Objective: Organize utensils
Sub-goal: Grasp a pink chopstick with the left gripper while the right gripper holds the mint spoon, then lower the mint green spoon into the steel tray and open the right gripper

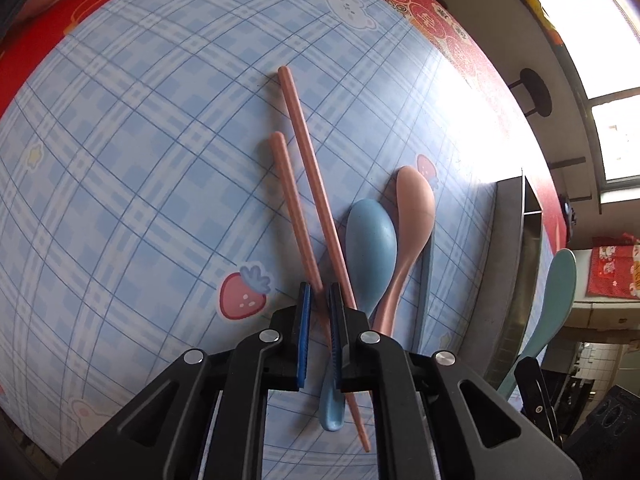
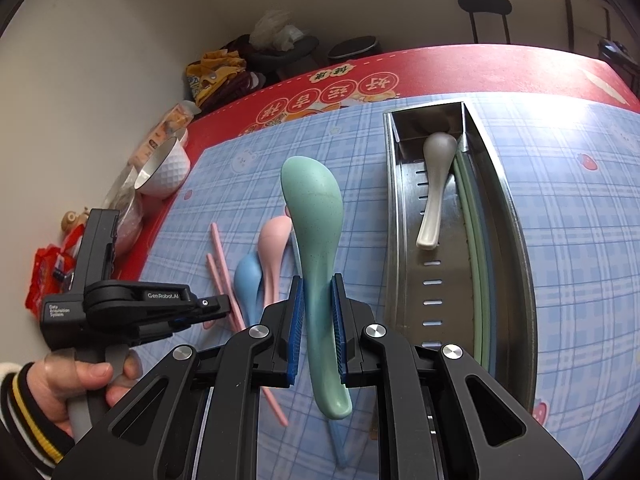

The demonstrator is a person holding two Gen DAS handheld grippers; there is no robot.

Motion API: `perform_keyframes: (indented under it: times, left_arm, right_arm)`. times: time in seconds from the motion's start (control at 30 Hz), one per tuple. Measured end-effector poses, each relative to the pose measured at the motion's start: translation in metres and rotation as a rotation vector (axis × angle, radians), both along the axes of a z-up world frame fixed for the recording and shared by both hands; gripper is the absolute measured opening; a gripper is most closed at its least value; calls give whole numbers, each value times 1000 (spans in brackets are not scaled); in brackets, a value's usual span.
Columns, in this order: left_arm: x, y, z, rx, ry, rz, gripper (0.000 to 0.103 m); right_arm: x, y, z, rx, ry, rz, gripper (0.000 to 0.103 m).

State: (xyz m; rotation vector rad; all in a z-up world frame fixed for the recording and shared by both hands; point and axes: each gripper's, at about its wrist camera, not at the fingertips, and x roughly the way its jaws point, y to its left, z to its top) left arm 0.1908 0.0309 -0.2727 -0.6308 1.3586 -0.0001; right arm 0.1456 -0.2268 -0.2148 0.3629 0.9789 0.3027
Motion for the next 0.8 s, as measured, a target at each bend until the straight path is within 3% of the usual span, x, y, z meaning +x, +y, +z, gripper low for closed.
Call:
perform_keyframes:
  times: [0.37, 0.8]
  left_arm:
    - [-17, 16, 34, 67, -122, -64, 6]
    - [-27, 11, 61, 56, -227, -141, 6]
  right_arm:
    - [-3, -15, 0, 3, 10, -49, 14]
    - [-1, -47, -13, -22, 71, -175, 14]
